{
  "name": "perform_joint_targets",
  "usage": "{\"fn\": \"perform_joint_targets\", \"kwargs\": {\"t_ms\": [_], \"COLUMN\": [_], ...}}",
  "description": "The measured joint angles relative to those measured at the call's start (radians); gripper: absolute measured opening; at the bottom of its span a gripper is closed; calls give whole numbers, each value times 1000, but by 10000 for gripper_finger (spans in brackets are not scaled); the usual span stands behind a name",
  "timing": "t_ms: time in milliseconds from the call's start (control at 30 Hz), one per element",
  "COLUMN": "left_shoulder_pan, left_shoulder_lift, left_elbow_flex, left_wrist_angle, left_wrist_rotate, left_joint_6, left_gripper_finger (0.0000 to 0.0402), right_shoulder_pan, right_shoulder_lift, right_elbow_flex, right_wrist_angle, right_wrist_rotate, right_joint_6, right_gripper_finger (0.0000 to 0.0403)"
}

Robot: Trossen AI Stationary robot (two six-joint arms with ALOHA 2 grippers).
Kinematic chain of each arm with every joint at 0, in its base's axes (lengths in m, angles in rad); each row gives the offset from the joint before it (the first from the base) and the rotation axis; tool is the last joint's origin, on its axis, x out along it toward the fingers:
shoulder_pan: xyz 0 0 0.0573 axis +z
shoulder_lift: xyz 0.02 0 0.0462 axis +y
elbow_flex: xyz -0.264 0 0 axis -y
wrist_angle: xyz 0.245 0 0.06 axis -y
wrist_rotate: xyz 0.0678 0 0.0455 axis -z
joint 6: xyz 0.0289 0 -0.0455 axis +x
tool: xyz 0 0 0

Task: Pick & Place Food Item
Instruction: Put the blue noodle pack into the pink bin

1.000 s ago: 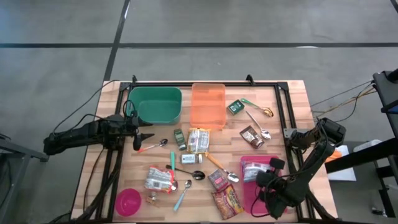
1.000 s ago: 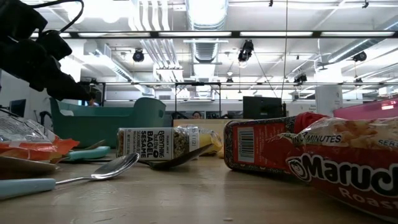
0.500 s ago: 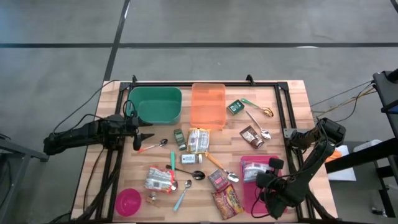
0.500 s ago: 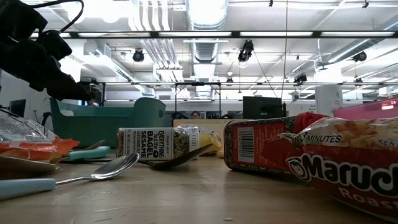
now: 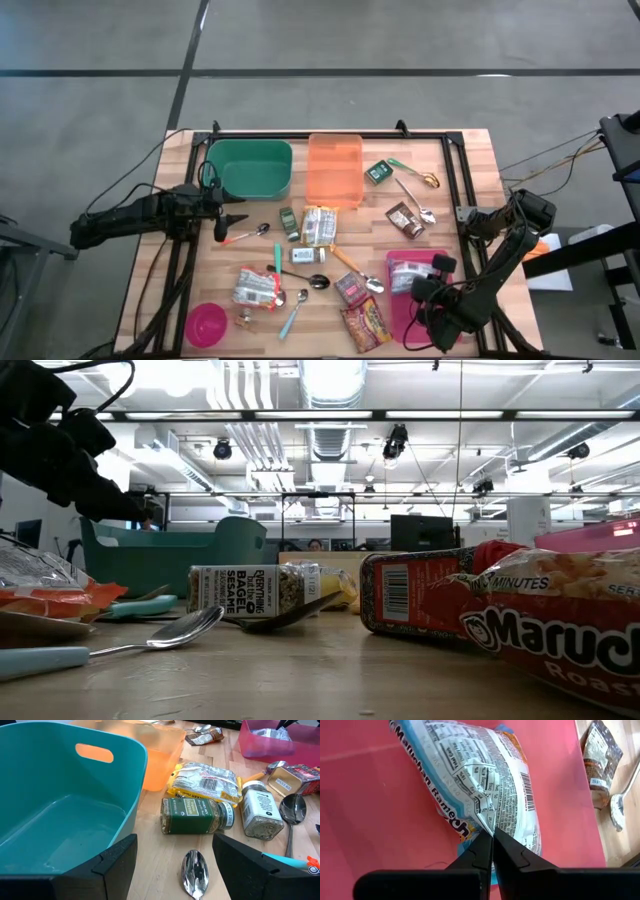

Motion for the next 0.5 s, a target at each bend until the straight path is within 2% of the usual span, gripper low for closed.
{"fn": "perform_joint_targets", "kwargs": {"t_ms": [200,333,500], "left_shoulder_pan": [0,0,0], "left_shoulder_lift": [0,0,0], "left_elbow_flex": [0,0,0], "left_wrist_angle": [0,0,0], "left_wrist_rotate": [0,0,0], "left_joint_6": [0,0,0], "left_gripper_finger": [261,261,261], "right_shoulder_pan": [0,0,0], "right_shoulder_lift": [0,0,-4], "right_elbow_flex": [0,0,8], "right_wrist_angle": [6,-5,-4], "right_wrist_rotate": [-1,-3,-26], "right_joint_6": [30,158,191], "right_gripper_finger": [9,9,9]}}
